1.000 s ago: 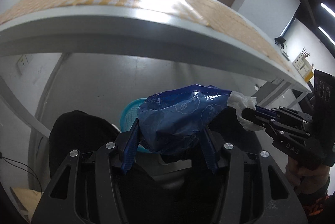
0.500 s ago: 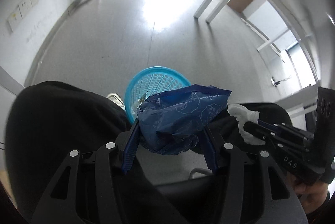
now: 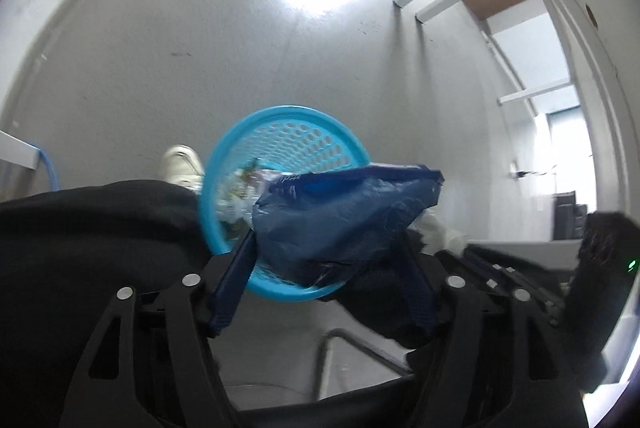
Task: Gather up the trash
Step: 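Open both tools to drop the tissue and blue bag into the basket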
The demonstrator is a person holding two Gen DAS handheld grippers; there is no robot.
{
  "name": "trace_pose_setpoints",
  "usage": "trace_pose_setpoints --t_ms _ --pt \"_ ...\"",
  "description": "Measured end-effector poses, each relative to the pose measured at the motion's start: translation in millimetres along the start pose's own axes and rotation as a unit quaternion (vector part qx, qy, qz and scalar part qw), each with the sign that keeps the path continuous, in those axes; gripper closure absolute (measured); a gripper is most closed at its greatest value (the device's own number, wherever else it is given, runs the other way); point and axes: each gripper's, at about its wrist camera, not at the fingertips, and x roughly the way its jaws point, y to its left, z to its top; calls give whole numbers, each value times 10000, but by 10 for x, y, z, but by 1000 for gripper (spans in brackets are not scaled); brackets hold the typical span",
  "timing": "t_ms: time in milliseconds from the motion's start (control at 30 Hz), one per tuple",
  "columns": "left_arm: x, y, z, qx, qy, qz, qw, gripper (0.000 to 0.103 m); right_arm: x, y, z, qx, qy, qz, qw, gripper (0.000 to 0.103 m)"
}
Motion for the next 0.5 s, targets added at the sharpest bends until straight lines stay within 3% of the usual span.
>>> trace_pose_setpoints --t_ms 33,167,233,367,500 --pt "-12 37 28 -99 -67 12 9999 33 24 -18 36 19 8 2 10000 59" --pt "-75 6 -6 -192 -86 -53 9998 32 4 -54 64 -35 51 -26 10000 53" --pt "-198 -119 -72 119 -147 121 9997 31 -18 -28 65 -118 60 -58 9999 49" --pt "-409 -345 -299 979 -319 578 9930 20 -180 44 -60 -347 -27 -70 9994 40" --pt "-579 -369 -469 1329 -425 753 9873 9 -380 91 -207 -560 -188 -217 9980 30"
